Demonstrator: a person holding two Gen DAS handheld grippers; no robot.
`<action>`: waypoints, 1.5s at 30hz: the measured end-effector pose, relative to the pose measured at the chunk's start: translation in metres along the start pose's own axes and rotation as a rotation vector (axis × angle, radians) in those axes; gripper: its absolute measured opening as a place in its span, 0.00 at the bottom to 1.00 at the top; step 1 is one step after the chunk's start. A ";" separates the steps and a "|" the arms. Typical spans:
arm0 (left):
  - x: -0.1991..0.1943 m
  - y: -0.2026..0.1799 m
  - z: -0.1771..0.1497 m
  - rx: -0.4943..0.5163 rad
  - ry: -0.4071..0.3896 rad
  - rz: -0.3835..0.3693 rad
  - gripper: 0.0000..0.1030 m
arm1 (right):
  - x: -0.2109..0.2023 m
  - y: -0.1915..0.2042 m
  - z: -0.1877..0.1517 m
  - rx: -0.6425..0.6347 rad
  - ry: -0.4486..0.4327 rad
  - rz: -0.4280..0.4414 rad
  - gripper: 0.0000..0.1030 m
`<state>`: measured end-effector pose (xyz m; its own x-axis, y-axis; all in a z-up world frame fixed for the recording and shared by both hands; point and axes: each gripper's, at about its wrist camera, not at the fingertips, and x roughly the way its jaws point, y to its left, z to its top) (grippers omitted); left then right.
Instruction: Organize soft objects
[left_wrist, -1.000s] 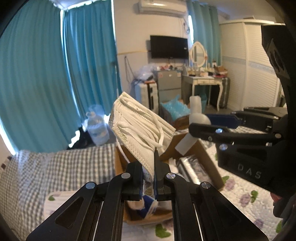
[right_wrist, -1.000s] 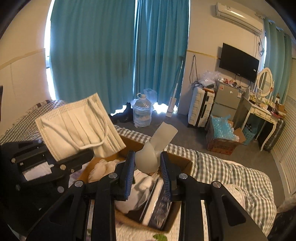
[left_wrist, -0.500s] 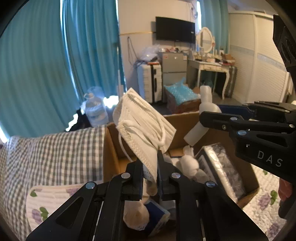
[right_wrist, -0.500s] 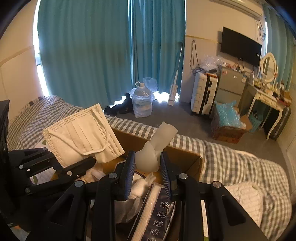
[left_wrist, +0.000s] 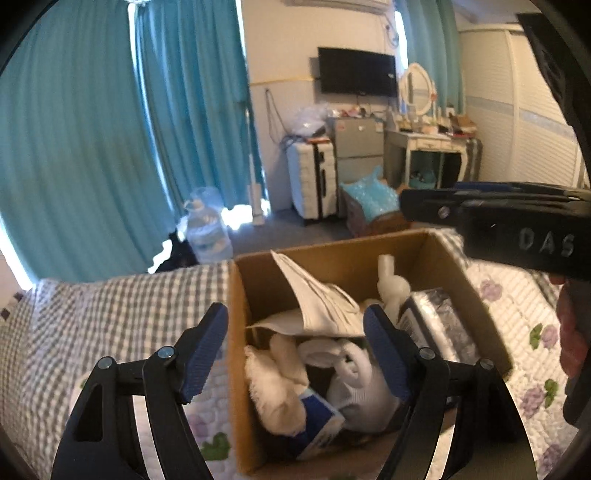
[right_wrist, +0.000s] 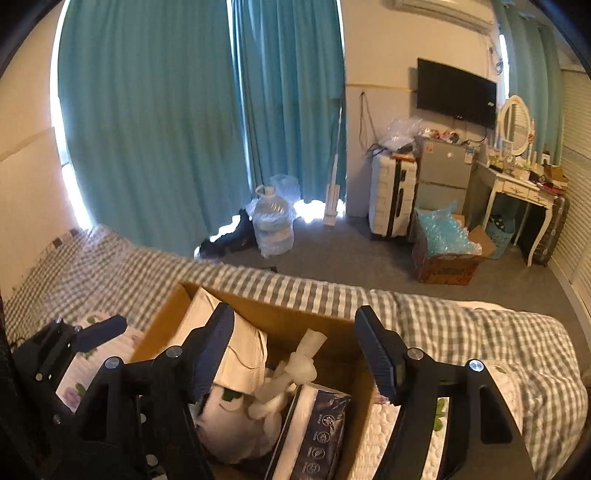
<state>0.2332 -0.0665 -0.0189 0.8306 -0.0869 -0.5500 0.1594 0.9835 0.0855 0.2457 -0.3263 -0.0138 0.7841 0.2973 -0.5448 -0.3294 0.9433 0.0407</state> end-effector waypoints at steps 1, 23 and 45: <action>-0.007 0.002 0.002 -0.006 -0.007 0.003 0.74 | -0.009 0.002 0.003 0.000 -0.009 -0.003 0.66; -0.316 0.042 0.063 -0.072 -0.445 0.086 0.95 | -0.347 0.100 0.052 -0.111 -0.442 -0.116 1.00; -0.217 0.048 -0.081 -0.163 -0.425 0.135 1.00 | -0.229 0.084 -0.119 -0.105 -0.436 -0.119 1.00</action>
<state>0.0173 0.0125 0.0371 0.9883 0.0197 -0.1511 -0.0226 0.9996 -0.0175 -0.0239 -0.3326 0.0149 0.9602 0.2434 -0.1370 -0.2577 0.9613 -0.0978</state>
